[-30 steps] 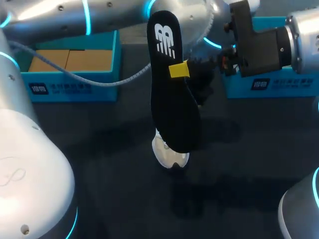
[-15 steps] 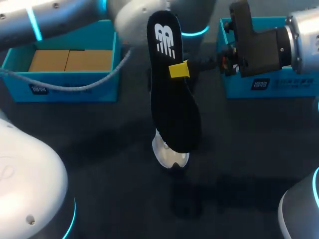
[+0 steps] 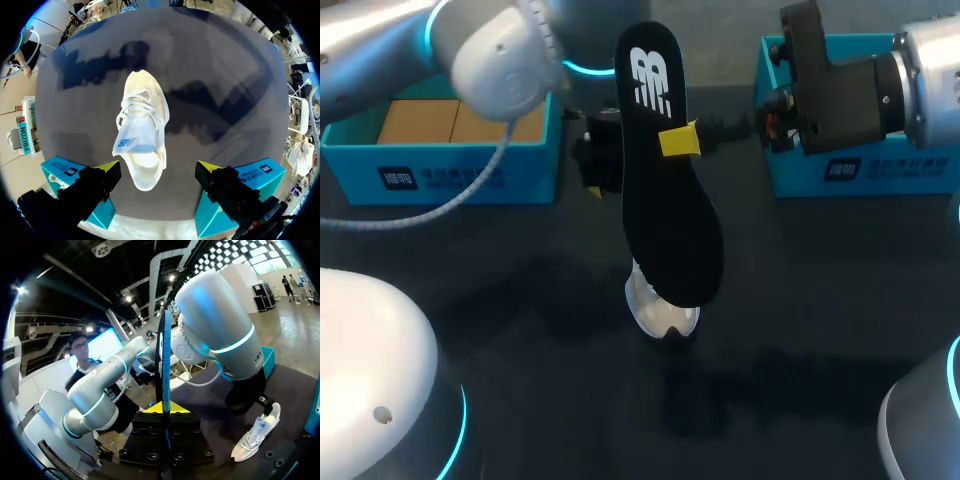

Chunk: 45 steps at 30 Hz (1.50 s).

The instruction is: Take the shoe out of the shoebox, open the shoe tongue, remove and reinsert the insole, then place the shoe into the shoebox

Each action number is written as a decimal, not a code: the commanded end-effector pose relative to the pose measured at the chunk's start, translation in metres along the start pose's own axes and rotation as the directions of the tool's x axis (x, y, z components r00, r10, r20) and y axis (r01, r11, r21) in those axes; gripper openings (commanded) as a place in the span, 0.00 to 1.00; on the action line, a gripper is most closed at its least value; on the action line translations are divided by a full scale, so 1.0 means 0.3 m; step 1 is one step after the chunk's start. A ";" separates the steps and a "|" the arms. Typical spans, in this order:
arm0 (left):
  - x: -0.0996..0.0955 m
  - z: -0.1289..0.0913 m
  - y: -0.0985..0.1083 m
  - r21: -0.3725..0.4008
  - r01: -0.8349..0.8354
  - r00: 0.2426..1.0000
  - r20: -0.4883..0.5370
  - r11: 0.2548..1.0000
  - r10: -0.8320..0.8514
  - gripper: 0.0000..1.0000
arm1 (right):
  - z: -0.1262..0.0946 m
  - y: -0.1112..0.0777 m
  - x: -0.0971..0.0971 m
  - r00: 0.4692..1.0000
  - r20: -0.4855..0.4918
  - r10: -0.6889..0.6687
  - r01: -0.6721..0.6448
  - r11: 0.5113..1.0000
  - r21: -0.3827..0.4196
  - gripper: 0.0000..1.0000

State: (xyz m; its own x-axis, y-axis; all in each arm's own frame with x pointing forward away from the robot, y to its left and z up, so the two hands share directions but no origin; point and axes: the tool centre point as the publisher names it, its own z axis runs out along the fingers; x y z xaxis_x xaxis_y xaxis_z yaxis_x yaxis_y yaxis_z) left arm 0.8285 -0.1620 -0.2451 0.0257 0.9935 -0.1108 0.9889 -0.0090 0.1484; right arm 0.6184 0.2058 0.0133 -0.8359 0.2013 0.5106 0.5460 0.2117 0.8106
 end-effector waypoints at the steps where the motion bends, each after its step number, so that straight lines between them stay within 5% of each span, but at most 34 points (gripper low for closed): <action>1: 0.019 0.004 -0.004 -0.003 -0.002 0.985 0.171 1.000 0.003 1.00 | 0.016 0.007 -0.004 1.000 0.002 0.002 -0.002 1.000 0.003 0.00; 10: 0.019 0.004 -0.004 -0.003 -0.002 0.985 0.171 1.000 0.003 1.00 | 0.016 0.007 -0.004 1.000 0.002 0.002 -0.002 1.000 0.003 0.00; 16: -0.012 -0.054 -0.006 0.076 -0.002 0.950 0.312 0.997 -0.022 1.00 | 0.016 0.007 -0.004 1.000 0.002 0.002 -0.002 1.000 0.003 0.00; 30: -0.027 -0.233 0.008 0.162 -0.014 0.756 0.648 0.987 -0.095 1.00 | -0.111 0.119 -0.215 0.970 -0.066 0.234 -0.239 0.968 -0.073 0.00; 45: -0.061 -0.372 0.014 0.106 -0.061 0.553 0.831 0.992 -0.055 1.00 | -0.136 0.138 -0.381 0.877 -0.125 0.465 -0.472 0.881 -0.038 0.00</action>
State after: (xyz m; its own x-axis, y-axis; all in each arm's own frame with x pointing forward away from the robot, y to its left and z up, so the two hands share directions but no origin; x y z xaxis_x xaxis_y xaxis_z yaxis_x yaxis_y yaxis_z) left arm 0.8186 -0.1694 -0.1296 0.0772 0.5475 -0.8332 0.9958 -0.0829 0.0378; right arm 0.7229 0.1466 0.0010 -0.4952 0.1519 0.8554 0.8676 0.0358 0.4959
